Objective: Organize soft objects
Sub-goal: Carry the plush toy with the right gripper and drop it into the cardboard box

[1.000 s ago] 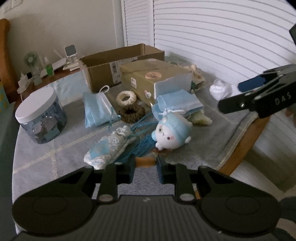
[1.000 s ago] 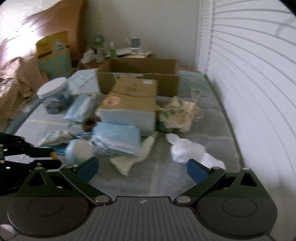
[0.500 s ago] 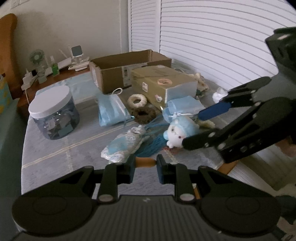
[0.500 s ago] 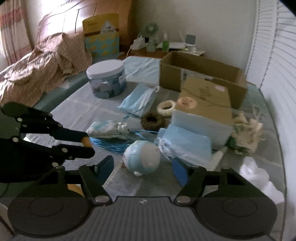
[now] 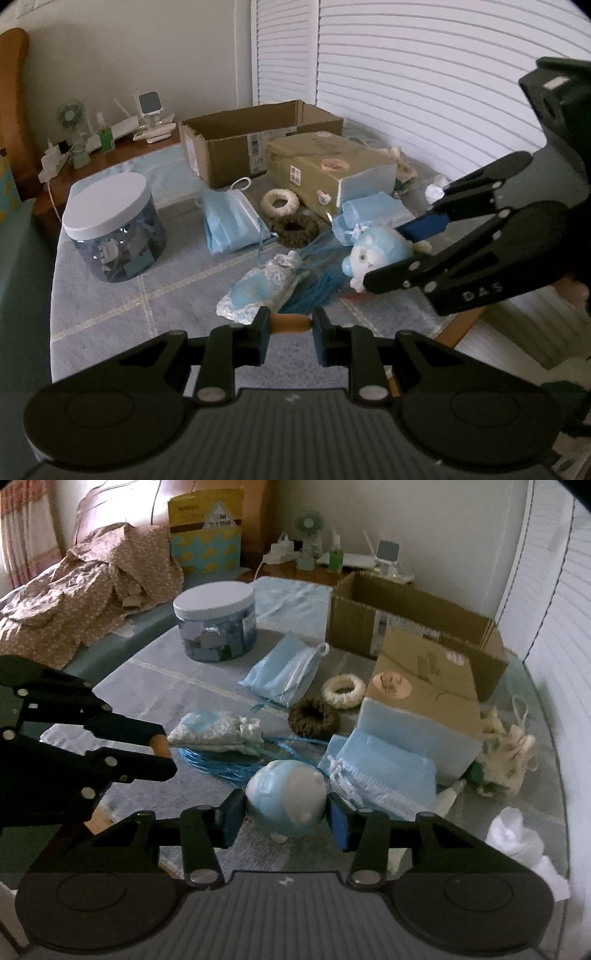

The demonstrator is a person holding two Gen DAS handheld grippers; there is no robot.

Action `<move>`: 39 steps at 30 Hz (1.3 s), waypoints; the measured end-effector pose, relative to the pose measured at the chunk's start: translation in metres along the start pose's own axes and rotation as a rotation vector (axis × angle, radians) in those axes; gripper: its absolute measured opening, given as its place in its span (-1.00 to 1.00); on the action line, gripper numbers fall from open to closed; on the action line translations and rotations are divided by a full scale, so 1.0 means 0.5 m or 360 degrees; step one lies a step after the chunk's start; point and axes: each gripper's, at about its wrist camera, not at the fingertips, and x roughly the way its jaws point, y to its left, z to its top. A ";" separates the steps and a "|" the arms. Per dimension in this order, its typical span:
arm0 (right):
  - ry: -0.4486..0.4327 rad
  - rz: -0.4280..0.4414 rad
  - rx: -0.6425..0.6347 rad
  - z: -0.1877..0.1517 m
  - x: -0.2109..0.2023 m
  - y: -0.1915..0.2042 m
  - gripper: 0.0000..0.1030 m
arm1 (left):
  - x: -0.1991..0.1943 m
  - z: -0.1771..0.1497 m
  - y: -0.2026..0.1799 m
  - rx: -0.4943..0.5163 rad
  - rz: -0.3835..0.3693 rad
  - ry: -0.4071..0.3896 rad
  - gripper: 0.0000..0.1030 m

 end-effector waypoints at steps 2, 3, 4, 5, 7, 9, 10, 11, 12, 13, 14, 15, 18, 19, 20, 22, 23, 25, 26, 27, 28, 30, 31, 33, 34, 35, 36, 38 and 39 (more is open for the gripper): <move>-0.0030 0.0004 -0.0006 0.005 -0.017 -0.002 0.02 | -0.004 0.005 -0.001 0.0012 -0.0003 -0.0003 -0.56; -0.0041 0.0004 -0.0005 0.008 -0.024 -0.005 0.02 | -0.006 0.007 -0.001 0.0015 -0.0006 -0.0005 -0.56; -0.0054 0.0002 -0.0004 0.011 -0.032 -0.007 0.02 | -0.008 0.010 -0.001 0.0020 -0.0012 -0.0007 -0.56; -0.0072 0.0002 -0.0005 0.014 -0.041 -0.009 0.02 | -0.010 0.014 -0.002 0.0024 -0.0014 -0.0009 -0.56; -0.0103 -0.0001 -0.0002 0.021 -0.055 -0.015 0.02 | -0.013 0.022 -0.002 0.0028 -0.0025 -0.0009 -0.56; -0.0127 -0.0009 0.0000 0.030 -0.066 -0.022 0.02 | -0.014 0.035 -0.002 0.0030 -0.0040 -0.0014 -0.56; -0.0146 -0.0013 0.0007 0.035 -0.073 -0.026 0.02 | -0.014 0.043 0.000 0.0038 -0.0041 -0.0021 -0.56; -0.0169 -0.0016 0.0011 0.041 -0.080 -0.031 0.02 | -0.013 0.052 0.002 0.0043 -0.0038 -0.0028 -0.56; -0.0193 -0.0024 0.0015 0.046 -0.085 -0.036 0.02 | -0.011 0.063 0.005 0.0044 -0.0038 -0.0036 -0.56; -0.0220 -0.0036 0.0023 0.054 -0.089 -0.043 0.02 | -0.008 0.076 0.009 0.0044 -0.0037 -0.0045 -0.56; -0.0236 -0.0044 0.0032 0.060 -0.092 -0.050 0.02 | -0.005 0.091 0.014 0.0041 -0.0037 -0.0052 -0.56; -0.0253 -0.0055 0.0043 0.066 -0.093 -0.056 0.02 | 0.000 0.105 0.020 0.0038 -0.0037 -0.0060 -0.56; -0.0293 -0.0074 0.0074 0.079 -0.095 -0.080 0.02 | 0.020 0.157 0.037 0.0047 -0.0018 -0.0098 -0.56; -0.0297 -0.0078 0.0083 0.082 -0.092 -0.087 0.02 | 0.029 0.179 0.045 0.0050 -0.0014 -0.0116 -0.56; -0.0297 -0.0083 0.0093 0.086 -0.090 -0.094 0.02 | 0.037 0.196 0.050 0.0049 -0.0011 -0.0131 -0.56; -0.0298 -0.0094 0.0104 0.093 -0.085 -0.106 0.02 | 0.059 0.240 0.064 0.0057 -0.0010 -0.0165 -0.56; -0.0304 -0.0097 0.0102 0.097 -0.083 -0.111 0.02 | 0.072 0.262 0.072 0.0056 -0.0009 -0.0176 -0.56; -0.0311 -0.0094 0.0112 0.105 -0.079 -0.121 0.02 | 0.099 0.301 0.083 0.0061 -0.0005 -0.0189 -0.56; -0.0315 -0.0094 0.0117 0.109 -0.076 -0.127 0.02 | 0.115 0.321 0.089 0.0066 0.0000 -0.0199 -0.56; -0.0317 -0.0095 0.0123 0.113 -0.073 -0.131 0.02 | 0.132 0.340 0.094 0.0070 0.0008 -0.0204 -0.56; -0.0318 -0.0101 0.0130 0.117 -0.070 -0.137 0.02 | 0.152 0.360 0.101 0.0072 0.0010 -0.0202 -0.56; -0.0324 -0.0117 0.0133 0.122 -0.065 -0.144 0.02 | 0.188 0.388 0.113 0.0058 0.0023 -0.0189 -0.56; -0.0327 -0.0124 0.0141 0.125 -0.063 -0.148 0.02 | 0.208 0.399 0.120 0.0049 0.0023 -0.0174 -0.56; -0.0334 -0.0124 0.0155 0.129 -0.059 -0.158 0.02 | 0.242 0.414 0.130 0.0047 0.0039 -0.0145 -0.56; -0.0338 -0.0128 0.0164 0.130 -0.058 -0.164 0.02 | 0.256 0.417 0.136 0.0048 0.0049 -0.0130 -0.56; -0.0340 -0.0133 0.0174 0.133 -0.057 -0.169 0.02 | 0.271 0.420 0.142 0.0042 0.0054 -0.0112 -0.56; -0.0342 -0.0137 0.0180 0.134 -0.056 -0.172 0.02 | 0.278 0.421 0.146 0.0030 0.0051 -0.0099 -0.56; -0.0349 -0.0149 0.0188 0.138 -0.054 -0.181 0.02 | 0.293 0.419 0.153 0.0012 0.0043 -0.0079 -0.54; -0.0351 -0.0151 0.0190 0.141 -0.053 -0.184 0.02 | 0.295 0.418 0.154 0.0011 0.0052 -0.0080 -0.44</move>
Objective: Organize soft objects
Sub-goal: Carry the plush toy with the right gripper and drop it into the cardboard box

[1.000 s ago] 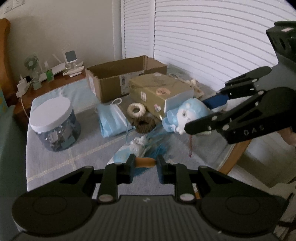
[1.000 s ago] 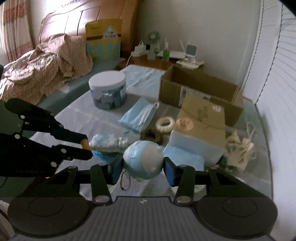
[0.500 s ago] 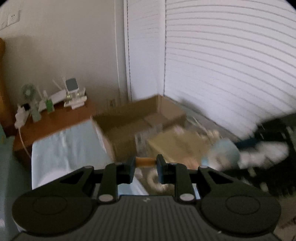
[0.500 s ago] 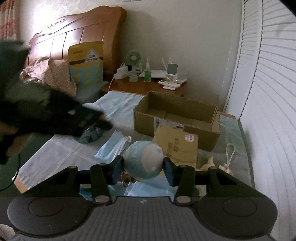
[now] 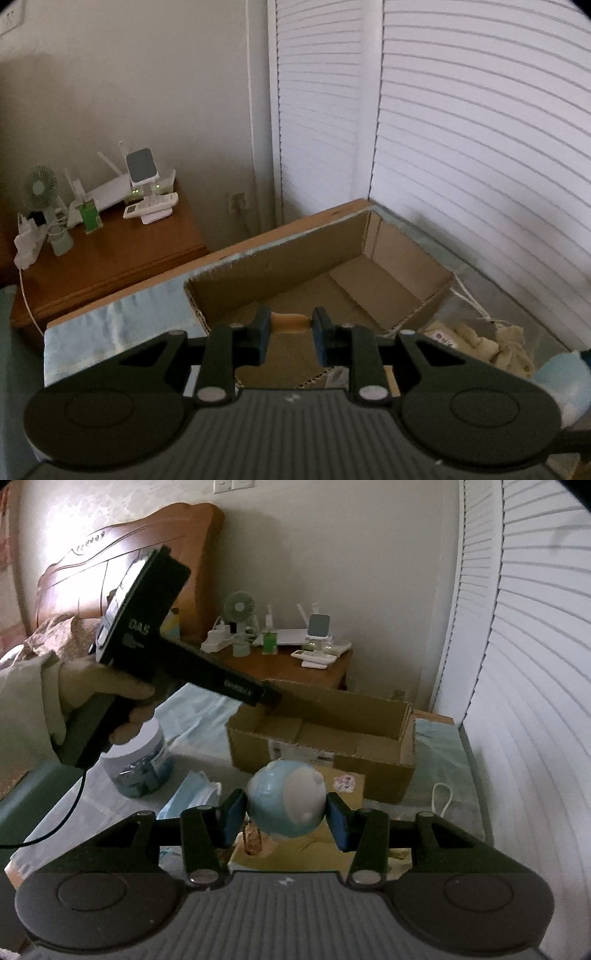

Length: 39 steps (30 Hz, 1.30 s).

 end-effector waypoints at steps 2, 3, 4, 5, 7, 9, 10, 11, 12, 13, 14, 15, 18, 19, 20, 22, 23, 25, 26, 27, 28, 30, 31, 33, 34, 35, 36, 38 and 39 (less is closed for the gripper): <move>-0.0005 -0.0006 0.0013 0.004 0.003 -0.005 0.02 | -0.007 -0.005 0.001 -0.0005 0.0010 -0.0013 0.02; -0.0010 -0.0014 0.0013 0.006 0.005 -0.006 0.02 | -0.015 -0.008 0.004 -0.0013 0.0019 -0.0037 0.38; -0.0011 -0.0022 0.0017 0.007 0.007 -0.008 0.02 | -0.028 -0.013 0.006 -0.0020 0.0032 -0.0065 0.63; -0.0013 -0.0027 0.0022 0.007 0.008 -0.010 0.02 | -0.039 -0.016 0.007 -0.0023 0.0045 -0.0088 0.71; -0.0014 -0.0033 0.0032 0.010 0.010 -0.013 0.02 | -0.068 -0.029 0.005 -0.0022 0.0072 -0.0134 0.90; -0.0015 -0.0046 0.0035 0.015 0.013 -0.016 0.02 | -0.098 -0.043 0.002 -0.0019 0.0089 -0.0158 0.97; -0.0015 -0.0054 0.0037 0.019 0.015 -0.017 0.02 | -0.114 -0.056 -0.002 -0.0011 0.0091 -0.0157 0.98; -0.0015 -0.0057 0.0036 0.022 0.018 -0.017 0.02 | -0.126 -0.065 -0.006 -0.0004 0.0088 -0.0156 0.98; -0.0018 -0.0060 0.0036 0.026 0.021 -0.019 0.02 | -0.139 -0.078 -0.009 -0.0001 0.0081 -0.0157 0.99; -0.0024 -0.0063 0.0035 0.031 0.023 -0.020 0.02 | -0.153 -0.093 -0.013 -0.0005 0.0074 -0.0154 0.99; -0.0026 -0.0062 0.0034 0.036 0.029 -0.022 0.02 | -0.165 -0.108 -0.019 -0.0014 0.0073 -0.0151 0.99; -0.0027 -0.0063 0.0036 0.041 0.032 -0.023 0.02 | -0.176 -0.120 -0.024 -0.0021 0.0071 -0.0149 0.99; -0.0021 -0.0047 0.0030 0.063 0.053 -0.025 0.02 | -0.203 -0.161 -0.042 -0.0043 0.0102 -0.0134 0.99; -0.0019 -0.0041 0.0026 0.072 0.063 -0.025 0.02 | -0.211 -0.174 -0.047 -0.0058 0.0122 -0.0135 0.99; -0.0016 -0.0032 0.0011 0.083 0.074 -0.025 0.02 | -0.217 -0.186 -0.050 -0.0079 0.0134 -0.0137 0.99; -0.0013 -0.0013 -0.0009 0.106 0.097 -0.023 0.02 | -0.225 -0.205 -0.052 -0.0138 0.0142 -0.0117 0.99; -0.0007 0.0001 -0.0019 0.120 0.112 -0.022 0.03 | -0.228 -0.214 -0.051 -0.0148 0.0142 -0.0110 0.99; 0.0000 0.0034 -0.0028 0.144 0.139 -0.019 0.03 | -0.231 -0.229 -0.048 -0.0181 0.0188 -0.0091 0.99; 0.0009 0.0053 -0.0036 0.158 0.156 -0.016 0.03 | -0.235 -0.238 -0.046 -0.0197 0.0215 -0.0084 0.99; 0.0020 0.0065 -0.0045 0.169 0.169 -0.011 0.03 | -0.237 -0.245 -0.043 -0.0213 0.0226 -0.0079 0.99; 0.0026 0.0068 -0.0064 0.181 0.187 -0.006 0.03 | -0.242 -0.252 -0.040 -0.0230 0.0234 -0.0078 0.99; 0.0053 0.0078 -0.0088 0.201 0.217 0.003 0.03 | -0.253 -0.265 -0.035 -0.0253 0.0268 -0.0086 0.99; 0.0060 0.0081 -0.0098 0.210 0.232 0.007 0.03 | -0.256 -0.270 -0.032 -0.0262 0.0287 -0.0083 0.99; 0.0068 0.0079 -0.0120 0.227 0.261 0.016 0.04 | -0.261 -0.279 -0.031 -0.0272 0.0323 -0.0076 0.99; 0.0071 0.0075 -0.0123 0.234 0.273 0.019 0.07 | -0.262 -0.283 -0.029 -0.0273 0.0330 -0.0068 0.99; 0.0070 0.0079 -0.0117 0.241 0.285 0.021 0.26 | -0.262 -0.286 -0.028 -0.0277 0.0338 -0.0056 0.99; 0.0068 0.0078 -0.0115 0.246 0.292 0.023 0.55 | -0.262 -0.289 -0.027 -0.0277 0.0336 -0.0047 0.99; 0.0057 0.0075 -0.0121 0.251 0.297 0.024 0.86 | -0.263 -0.294 -0.026 -0.0265 0.0322 -0.0042 0.99; 0.0036 0.0077 -0.0126 0.251 0.292 0.026 0.92 | -0.263 -0.297 -0.027 -0.0264 0.0328 -0.0037 0.99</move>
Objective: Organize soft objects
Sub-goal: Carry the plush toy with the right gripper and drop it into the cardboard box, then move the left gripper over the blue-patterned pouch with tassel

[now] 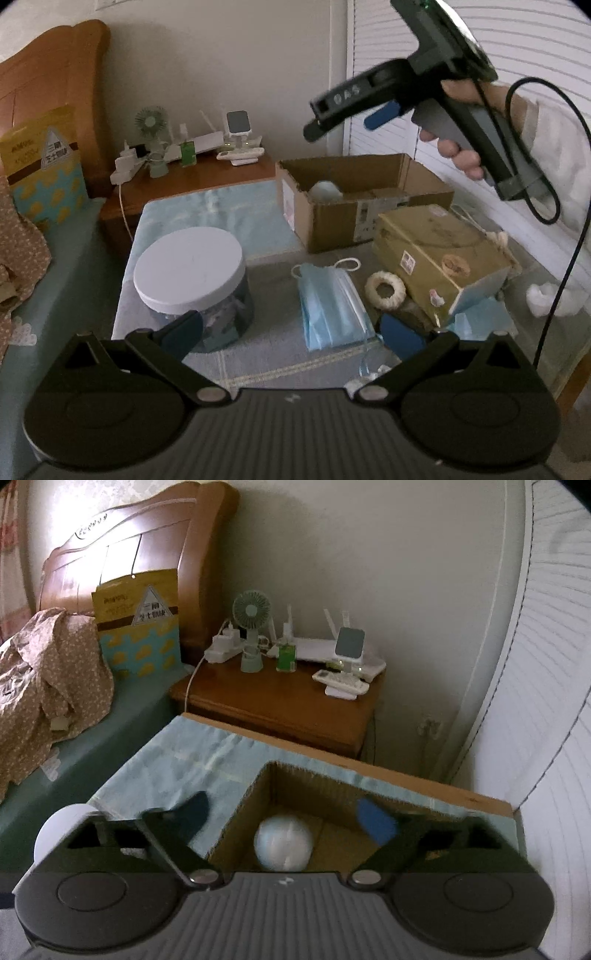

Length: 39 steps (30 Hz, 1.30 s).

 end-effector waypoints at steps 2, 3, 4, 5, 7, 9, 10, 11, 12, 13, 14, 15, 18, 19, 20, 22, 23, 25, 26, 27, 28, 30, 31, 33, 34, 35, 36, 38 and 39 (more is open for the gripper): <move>-0.0028 0.0005 -0.0006 -0.004 -0.017 0.002 0.97 | 0.000 -0.004 -0.002 0.0008 0.0012 0.0010 0.99; -0.0038 0.0005 -0.0002 -0.007 -0.028 0.002 1.00 | 0.001 -0.007 -0.003 0.0009 0.0006 0.0014 0.99; -0.0048 0.0002 0.0002 -0.011 -0.040 0.003 1.00 | 0.000 -0.009 -0.003 0.0009 -0.0007 0.0017 0.99; -0.0054 0.0002 0.0002 -0.013 -0.050 0.004 1.00 | 0.000 -0.012 -0.005 0.0009 -0.0021 0.0019 0.99; -0.0064 -0.0004 -0.0001 -0.024 -0.075 0.009 1.00 | -0.001 -0.017 -0.009 0.0012 -0.0041 0.0023 0.99; -0.0067 -0.0023 -0.0008 -0.035 -0.098 0.014 1.00 | -0.003 -0.021 -0.016 0.0024 -0.0040 0.0032 0.99; -0.0073 -0.0032 -0.0010 -0.043 -0.113 0.015 1.00 | -0.005 -0.023 -0.019 0.0033 -0.0042 0.0032 0.99; -0.0081 -0.0043 -0.0005 -0.052 -0.128 0.017 1.00 | -0.007 -0.026 -0.023 0.0041 -0.0046 0.0029 0.99; -0.0080 -0.0049 0.0000 -0.062 -0.139 0.017 1.00 | -0.009 -0.029 -0.026 0.0046 -0.0053 0.0026 0.99; -0.0077 -0.0053 0.0010 -0.072 -0.152 0.017 1.00 | -0.011 -0.032 -0.029 0.0052 -0.0063 0.0027 0.99; -0.0081 -0.0064 0.0026 -0.086 -0.167 0.018 1.00 | -0.012 -0.034 -0.033 0.0058 -0.0071 0.0027 0.99; -0.0082 -0.0080 0.0032 -0.097 -0.177 0.018 1.00 | -0.013 -0.036 -0.036 0.0065 -0.0072 0.0029 0.99; -0.0082 -0.0148 0.0057 -0.144 -0.218 0.021 1.00 | -0.016 -0.043 -0.047 0.0109 -0.0052 0.0022 0.99; -0.0079 -0.0167 0.0064 -0.157 -0.228 0.020 1.00 | -0.016 -0.046 -0.050 0.0123 -0.0047 0.0022 0.99; -0.0068 -0.0190 0.0074 -0.174 -0.240 0.020 1.00 | -0.016 -0.048 -0.053 0.0133 -0.0049 0.0024 0.99; -0.0059 -0.0251 0.0084 -0.205 -0.263 0.018 1.00 | -0.016 -0.050 -0.056 0.0142 -0.0063 0.0029 0.99; -0.0051 -0.0288 0.0094 -0.222 -0.276 0.017 1.00 | -0.016 -0.052 -0.057 0.0143 -0.0072 0.0030 0.99; -0.0036 -0.0348 0.0120 -0.253 -0.298 0.012 1.00 | -0.016 -0.054 -0.061 0.0145 -0.0077 0.0033 0.99; -0.0026 -0.0380 0.0147 -0.271 -0.309 0.008 1.00 | -0.015 -0.055 -0.062 0.0144 -0.0076 0.0035 0.99; -0.0010 -0.0406 0.0169 -0.288 -0.317 0.002 1.00 | -0.014 -0.057 -0.063 0.0143 -0.0079 0.0034 0.99; 0.0009 -0.0435 0.0188 -0.304 -0.323 -0.003 1.00 | -0.013 -0.058 -0.064 0.0141 -0.0085 0.0034 0.99; 0.0053 -0.0494 0.0225 -0.340 -0.333 -0.013 1.00 | -0.010 -0.059 -0.066 0.0136 -0.0091 0.0043 0.99; 0.0083 -0.0526 0.0244 -0.359 -0.337 -0.018 1.00 | -0.008 -0.060 -0.068 0.0135 -0.0093 0.0048 0.99; 0.0130 -0.0561 0.0280 -0.390 -0.339 -0.028 1.00 | -0.003 -0.062 -0.073 0.0142 -0.0094 0.0062 0.99; 0.0163 -0.0576 0.0304 -0.409 -0.339 -0.033 1.00 | 0.000 -0.062 -0.075 0.0144 -0.0094 0.0067 0.99; 0.0186 -0.0582 0.0320 -0.423 -0.337 -0.038 1.00 | 0.002 -0.062 -0.076 0.0143 -0.0095 0.0072 0.99; 0.0212 -0.0597 0.0328 -0.436 -0.333 -0.043 1.00 | 0.006 -0.061 -0.078 0.0140 -0.0097 0.0079 0.99; 0.0268 -0.0629 0.0331 -0.460 -0.322 -0.049 1.00 | 0.013 -0.058 -0.081 0.0135 -0.0108 0.0092 0.99; 0.0282 -0.0624 0.0339 -0.469 -0.316 -0.054 1.00 | 0.017 -0.056 -0.082 0.0132 -0.0111 0.0094 0.99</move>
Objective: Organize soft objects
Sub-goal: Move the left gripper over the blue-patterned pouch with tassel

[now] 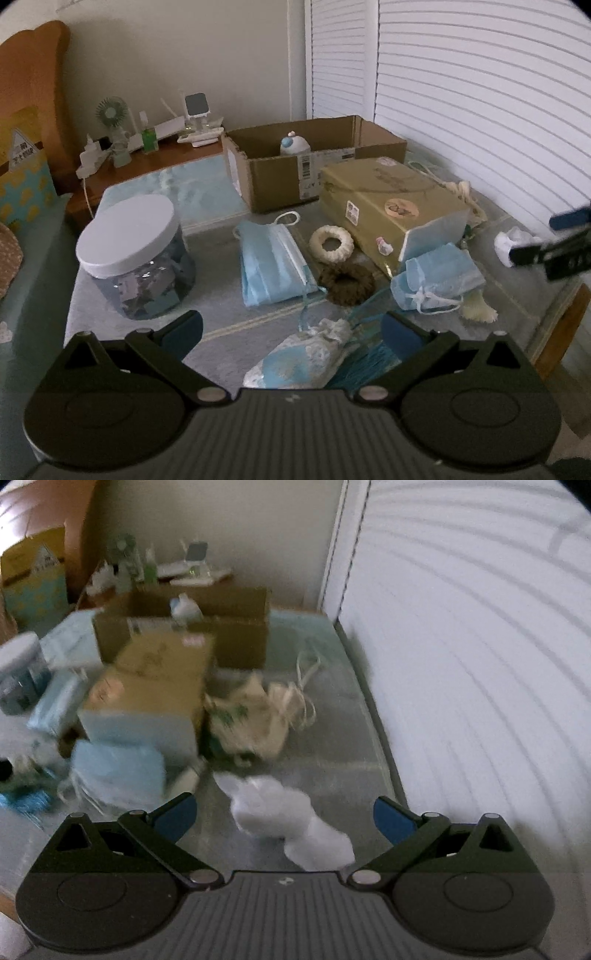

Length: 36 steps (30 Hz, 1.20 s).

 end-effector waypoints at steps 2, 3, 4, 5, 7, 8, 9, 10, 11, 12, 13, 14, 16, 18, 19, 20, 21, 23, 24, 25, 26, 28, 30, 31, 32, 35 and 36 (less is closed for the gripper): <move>0.0049 0.0016 0.0021 -0.012 0.022 -0.006 1.00 | 0.011 0.006 -0.003 0.0000 0.0005 0.0005 0.99; 0.0062 0.0024 0.0026 -0.016 0.031 -0.008 1.00 | 0.017 0.009 -0.004 -0.0002 0.0009 0.0005 0.99; 0.0076 0.0030 0.0030 -0.020 0.040 -0.009 1.00 | 0.026 0.013 -0.006 -0.0012 0.0014 0.0014 0.99; 0.0099 0.0034 0.0033 -0.026 0.049 -0.010 1.00 | 0.034 0.014 -0.008 -0.0020 0.0011 0.0025 0.99; 0.0118 0.0050 0.0037 -0.027 0.061 -0.006 1.00 | 0.051 0.015 -0.012 -0.0021 0.0007 0.0050 0.99; 0.0110 0.0075 0.0059 -0.029 0.062 -0.010 1.00 | 0.058 0.014 -0.015 -0.0019 0.0018 0.0069 0.99; 0.0114 0.0092 0.0079 -0.028 0.064 -0.013 1.00 | 0.062 0.011 -0.017 -0.0008 0.0025 0.0075 0.99; 0.0118 0.0104 0.0089 -0.029 0.067 -0.016 1.00 | 0.067 0.007 -0.018 0.0002 0.0041 0.0081 0.99; 0.0117 0.0114 0.0092 -0.031 0.067 -0.018 1.00 | 0.071 0.003 -0.018 0.0005 0.0060 0.0101 0.99; 0.0111 0.0118 0.0090 -0.034 0.066 -0.018 1.00 | 0.073 -0.001 -0.015 0.0007 0.0066 0.0118 0.99; 0.0109 0.0120 0.0088 -0.031 0.066 -0.018 1.00 | 0.073 -0.006 -0.013 0.0010 0.0072 0.0134 0.99; 0.0102 0.0123 0.0088 -0.033 0.065 -0.018 1.00 | 0.070 -0.012 -0.010 0.0015 0.0080 0.0149 0.99; 0.0091 0.0124 0.0092 -0.035 0.064 -0.019 1.00 | 0.062 -0.022 -0.003 0.0031 0.0098 0.0174 0.99; 0.0087 0.0123 0.0094 -0.035 0.064 -0.019 1.00 | 0.052 -0.035 0.005 0.0052 0.0127 0.0202 0.99; 0.0089 0.0122 0.0096 -0.034 0.065 -0.018 1.00 | 0.045 -0.042 0.011 0.0056 0.0139 0.0207 0.99; 0.0089 0.0120 0.0097 -0.034 0.064 -0.018 1.00 | 0.038 -0.048 0.017 0.0050 0.0143 0.0212 0.99; 0.0090 0.0119 0.0099 -0.033 0.064 -0.018 1.00 | 0.031 -0.053 0.024 0.0043 0.0151 0.0220 0.99; 0.0084 0.0115 0.0102 -0.034 0.064 -0.017 1.00 | 0.020 -0.061 0.037 0.0012 0.0185 0.0231 0.99; 0.0079 0.0113 0.0104 -0.034 0.065 -0.017 1.00 | 0.014 -0.066 0.041 -0.0004 0.0195 0.0238 0.99; 0.0076 0.0111 0.0106 -0.034 0.065 -0.017 1.00 | 0.006 -0.071 0.044 -0.0018 0.0210 0.0248 0.99; 0.0075 0.0111 0.0107 -0.035 0.065 -0.017 1.00 | 0.002 -0.074 0.047 -0.0031 0.0221 0.0262 0.99; 0.0072 0.0110 0.0108 -0.035 0.065 -0.017 1.00 | -0.011 -0.079 0.048 -0.0093 0.0211 0.0303 0.98; 0.0071 0.0109 0.0109 -0.035 0.066 -0.017 1.00 | -0.022 -0.082 0.049 -0.0180 0.0084 0.0344 0.98; 0.0070 0.0109 0.0110 -0.035 0.065 -0.017 1.00 | -0.028 -0.084 0.047 -0.0216 -0.0014 0.0348 0.98; 0.0069 0.0109 0.0109 -0.035 0.065 -0.017 1.00 | -0.031 -0.084 0.044 -0.0235 -0.0095 0.0348 0.98; 0.0062 0.0110 0.0107 -0.036 0.065 -0.017 1.00 | -0.016 -0.078 0.030 -0.0252 -0.0191 0.0369 0.98; 0.0061 0.0110 0.0106 -0.037 0.064 -0.017 1.00 | -0.009 -0.076 0.026 -0.0253 -0.0195 0.0371 0.98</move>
